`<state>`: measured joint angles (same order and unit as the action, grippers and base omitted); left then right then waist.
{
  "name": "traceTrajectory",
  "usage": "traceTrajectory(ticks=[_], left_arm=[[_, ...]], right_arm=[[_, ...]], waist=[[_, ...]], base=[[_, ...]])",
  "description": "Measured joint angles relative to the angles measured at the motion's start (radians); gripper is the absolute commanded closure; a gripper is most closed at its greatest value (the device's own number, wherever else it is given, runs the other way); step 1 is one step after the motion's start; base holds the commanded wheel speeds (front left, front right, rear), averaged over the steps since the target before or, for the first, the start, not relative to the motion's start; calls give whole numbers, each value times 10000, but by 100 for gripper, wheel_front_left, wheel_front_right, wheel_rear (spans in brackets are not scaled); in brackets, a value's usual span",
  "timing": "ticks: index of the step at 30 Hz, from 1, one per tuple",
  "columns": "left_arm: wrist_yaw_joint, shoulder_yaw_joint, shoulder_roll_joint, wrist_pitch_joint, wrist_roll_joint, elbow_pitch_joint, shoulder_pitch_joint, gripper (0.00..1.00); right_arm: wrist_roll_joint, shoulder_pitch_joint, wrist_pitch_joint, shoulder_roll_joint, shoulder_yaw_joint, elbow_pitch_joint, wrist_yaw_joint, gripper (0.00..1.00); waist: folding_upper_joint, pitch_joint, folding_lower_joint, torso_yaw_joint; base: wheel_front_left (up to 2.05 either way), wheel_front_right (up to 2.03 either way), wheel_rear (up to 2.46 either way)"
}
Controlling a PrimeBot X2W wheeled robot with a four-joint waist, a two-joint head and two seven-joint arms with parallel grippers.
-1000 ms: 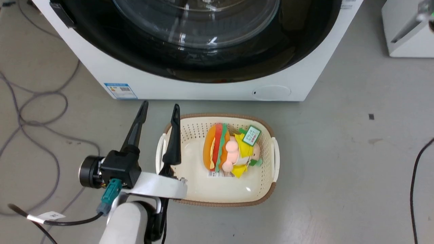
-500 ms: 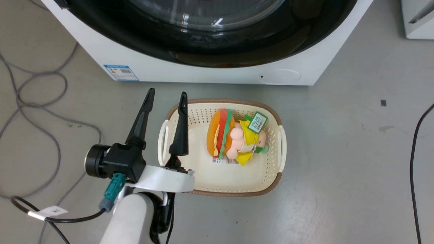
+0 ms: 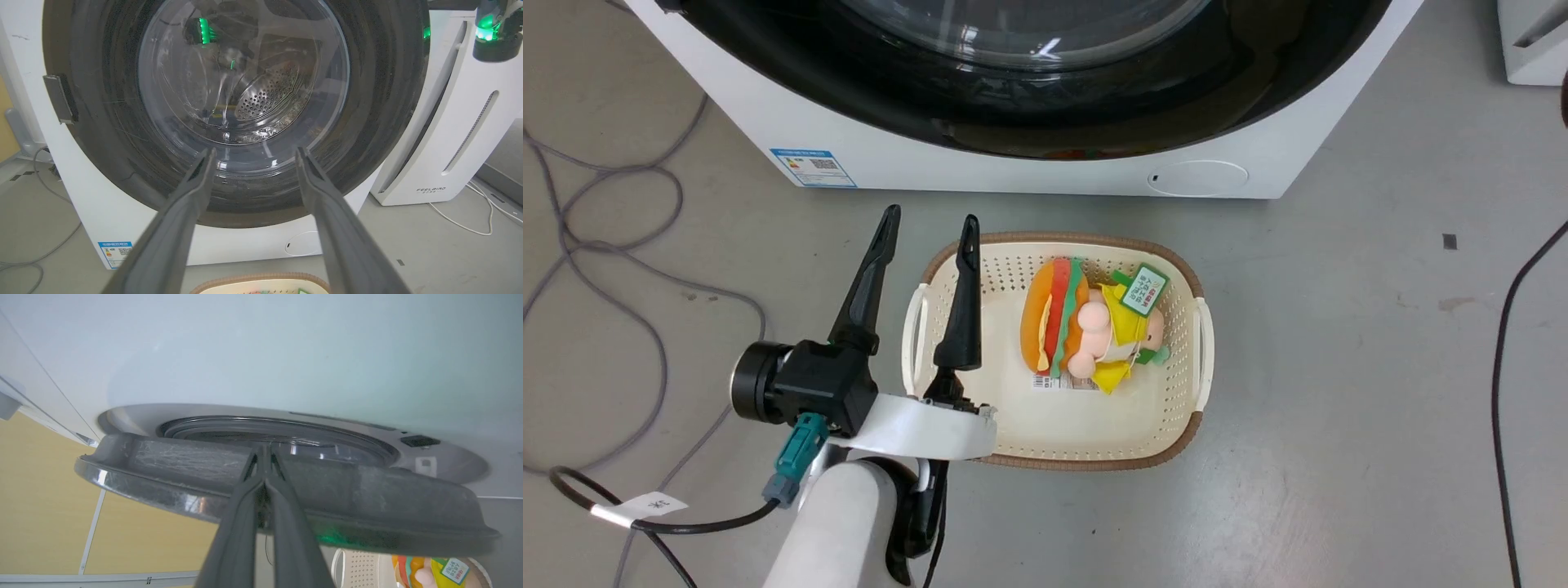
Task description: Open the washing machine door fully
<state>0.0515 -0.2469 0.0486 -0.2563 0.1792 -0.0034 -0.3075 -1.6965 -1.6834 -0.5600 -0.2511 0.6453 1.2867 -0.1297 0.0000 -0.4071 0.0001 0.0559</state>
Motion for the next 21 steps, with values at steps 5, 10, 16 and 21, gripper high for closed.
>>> traceTrajectory(ticks=[5,10,16,21], left_arm=[[-12,-12,-2,0,-12,17,0,0],[-15,-33,-2,0,-12,65,0,0],[-15,-46,-2,0,-10,123,0,0],[-15,-42,-2,-2,-10,234,2,0]], right_arm=[[0,26,92,102,6,0,0,100],[-4,106,-105,201,38,2,0,100],[-12,338,-803,324,104,4,0,100],[-35,594,-1553,337,184,8,0,100]], waist=[[0,-46,0,-40],[0,-46,0,-32],[0,100,0,11],[0,333,0,29]], base=[[0,0,0],[0,0,0],[0,0,0],[0,0,0]])
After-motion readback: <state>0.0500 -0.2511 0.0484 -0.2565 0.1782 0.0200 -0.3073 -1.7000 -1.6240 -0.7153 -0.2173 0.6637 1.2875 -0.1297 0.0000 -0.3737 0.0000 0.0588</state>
